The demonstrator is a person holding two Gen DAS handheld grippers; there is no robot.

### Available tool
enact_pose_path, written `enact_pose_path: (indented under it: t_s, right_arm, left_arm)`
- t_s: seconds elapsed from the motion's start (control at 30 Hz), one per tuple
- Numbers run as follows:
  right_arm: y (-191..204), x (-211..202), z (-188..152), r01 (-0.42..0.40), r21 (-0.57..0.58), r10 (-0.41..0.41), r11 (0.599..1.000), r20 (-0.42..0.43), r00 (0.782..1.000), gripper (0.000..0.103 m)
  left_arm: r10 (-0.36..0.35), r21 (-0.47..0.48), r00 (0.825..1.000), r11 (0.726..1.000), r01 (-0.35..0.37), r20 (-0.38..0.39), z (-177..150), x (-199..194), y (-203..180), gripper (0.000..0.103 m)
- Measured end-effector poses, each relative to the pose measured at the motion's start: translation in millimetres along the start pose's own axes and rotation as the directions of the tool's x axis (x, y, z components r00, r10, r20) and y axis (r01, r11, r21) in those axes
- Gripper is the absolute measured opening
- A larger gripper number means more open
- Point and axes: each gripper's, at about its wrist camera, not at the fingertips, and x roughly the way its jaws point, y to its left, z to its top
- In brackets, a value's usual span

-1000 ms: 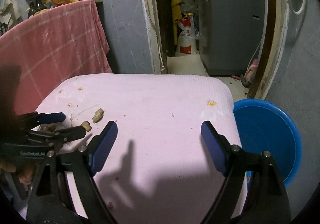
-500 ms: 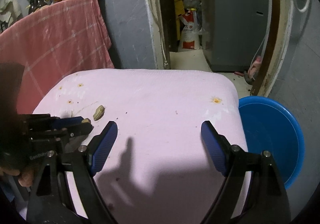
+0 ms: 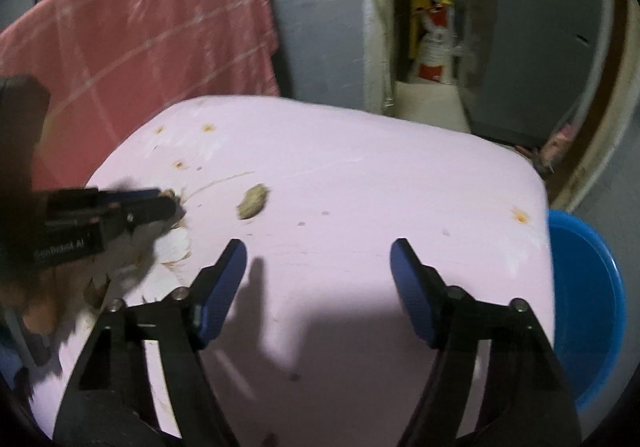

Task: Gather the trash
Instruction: 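Grasp a tan crumb with the left gripper while the right gripper grasps another crumb, then carry both crumbs over the blue bucket and open both grippers to drop them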

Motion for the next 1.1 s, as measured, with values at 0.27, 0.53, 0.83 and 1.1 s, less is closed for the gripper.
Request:
enact_pose_path:
  t_s: [0.27, 0.53, 0.83, 1.1]
  right_arm:
    - [25, 23, 16, -0.074, -0.068, 0.070, 0.995, -0.049, 0.996, 0.038]
    - [45, 38, 22, -0.020, -0.149, 0.008, 0.989, -0.077, 0.997, 0.021]
    - [36, 27, 18, -0.029, -0.115, 0.025, 0.993, -0.035, 0.999, 0.017]
    - [24, -11, 6, -0.003, -0.064, 0.010, 0.998, 0.100, 0.995, 0.017]
  left_arm:
    - [0.029, -0.069, 0.999, 0.997, -0.027, 0.022, 1, -12, 24, 0.016]
    - [0.019, -0.075, 1.000, 0.997, -0.017, 0.021, 0, -17, 27, 0.016]
    - [0.014, -0.058, 0.999, 0.998, -0.012, 0.030, -1, -15, 19, 0.016]
    - [-0.017, -0.026, 0.995, 0.999, 0.019, 0.095, 1, -22, -2, 0.016]
